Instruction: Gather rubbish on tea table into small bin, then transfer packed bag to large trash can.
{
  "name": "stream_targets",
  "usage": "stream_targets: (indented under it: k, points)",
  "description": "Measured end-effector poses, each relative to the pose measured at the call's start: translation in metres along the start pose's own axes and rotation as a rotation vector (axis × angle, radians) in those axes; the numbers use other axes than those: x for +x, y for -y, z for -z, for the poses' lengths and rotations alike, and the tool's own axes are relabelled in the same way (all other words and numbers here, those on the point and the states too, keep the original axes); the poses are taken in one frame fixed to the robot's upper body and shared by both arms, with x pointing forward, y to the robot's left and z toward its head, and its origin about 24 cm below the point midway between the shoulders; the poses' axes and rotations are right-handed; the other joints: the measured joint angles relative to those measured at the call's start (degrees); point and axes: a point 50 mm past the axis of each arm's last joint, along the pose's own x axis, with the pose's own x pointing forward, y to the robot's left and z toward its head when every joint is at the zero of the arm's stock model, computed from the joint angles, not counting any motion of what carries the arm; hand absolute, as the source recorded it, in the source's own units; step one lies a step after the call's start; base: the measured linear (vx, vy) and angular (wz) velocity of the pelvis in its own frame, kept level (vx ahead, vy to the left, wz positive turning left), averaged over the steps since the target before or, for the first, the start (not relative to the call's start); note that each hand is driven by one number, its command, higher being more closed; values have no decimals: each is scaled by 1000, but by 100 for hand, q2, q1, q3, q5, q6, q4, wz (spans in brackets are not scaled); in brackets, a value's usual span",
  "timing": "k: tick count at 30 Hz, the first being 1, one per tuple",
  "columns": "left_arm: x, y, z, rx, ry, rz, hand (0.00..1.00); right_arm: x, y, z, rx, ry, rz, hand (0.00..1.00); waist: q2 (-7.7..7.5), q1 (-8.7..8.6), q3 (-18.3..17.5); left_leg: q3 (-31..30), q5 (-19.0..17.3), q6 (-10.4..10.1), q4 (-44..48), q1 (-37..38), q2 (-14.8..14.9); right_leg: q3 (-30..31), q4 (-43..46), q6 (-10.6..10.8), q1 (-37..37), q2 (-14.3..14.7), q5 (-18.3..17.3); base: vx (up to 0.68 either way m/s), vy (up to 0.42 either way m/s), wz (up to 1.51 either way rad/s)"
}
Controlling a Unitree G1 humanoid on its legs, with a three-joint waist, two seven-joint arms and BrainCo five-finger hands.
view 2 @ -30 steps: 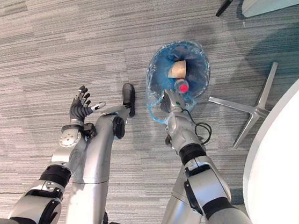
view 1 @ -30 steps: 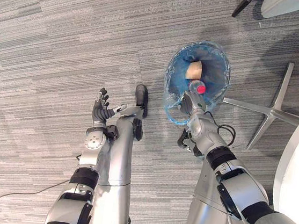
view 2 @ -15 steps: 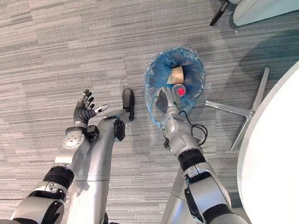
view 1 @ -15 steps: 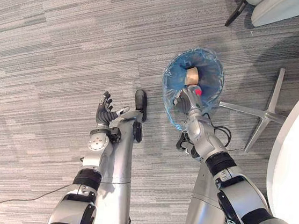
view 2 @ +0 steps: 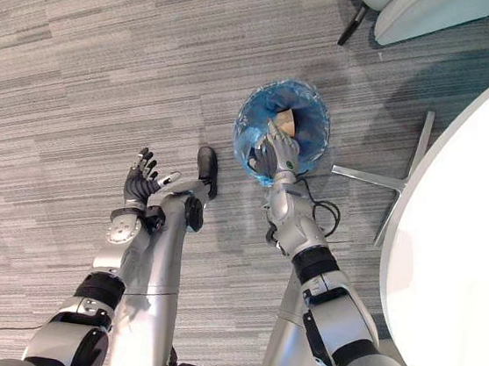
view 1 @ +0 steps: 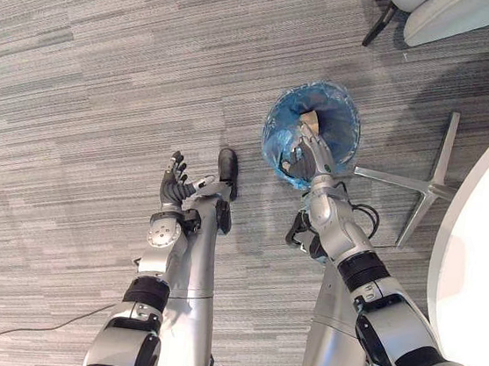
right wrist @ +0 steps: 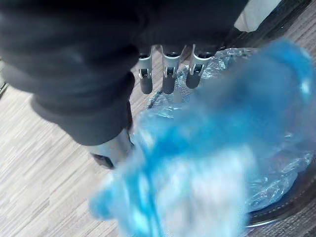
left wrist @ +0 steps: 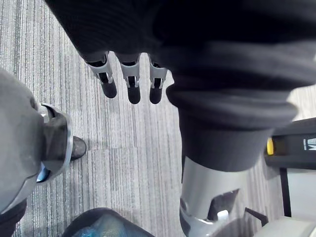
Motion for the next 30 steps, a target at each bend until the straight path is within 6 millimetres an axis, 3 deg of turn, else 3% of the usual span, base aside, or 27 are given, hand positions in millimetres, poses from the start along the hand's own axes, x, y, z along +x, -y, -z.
stream_targets:
  k: [6,20,26,30]
  points:
    - [0,-2,0,-2,-6,-11,0,-8,0,-4,32,35,10,0,0,-27,0,-12,17,-26,-11,3,17,-19,-31,-1,18,17,1,0,0,0]
    - [0,-6,-1,33,2,-21,0,-20,22,-15,115,73,188,0,-11,-154,7,14,-21,-32,-13,2,113,-15,-166,56,55,109,42,-3,-4,-3]
    - [1,-6,-2,33,8,-32,0,-28,19,-21,127,108,194,0,-34,-168,21,20,-24,-37,-12,-3,129,-10,-187,58,55,127,41,0,0,0]
    - [2,-8,-8,37,34,-32,0,-32,9,-26,113,137,149,0,-131,-189,78,23,-29,-36,-10,-13,134,-6,-189,59,43,131,41,0,0,0]
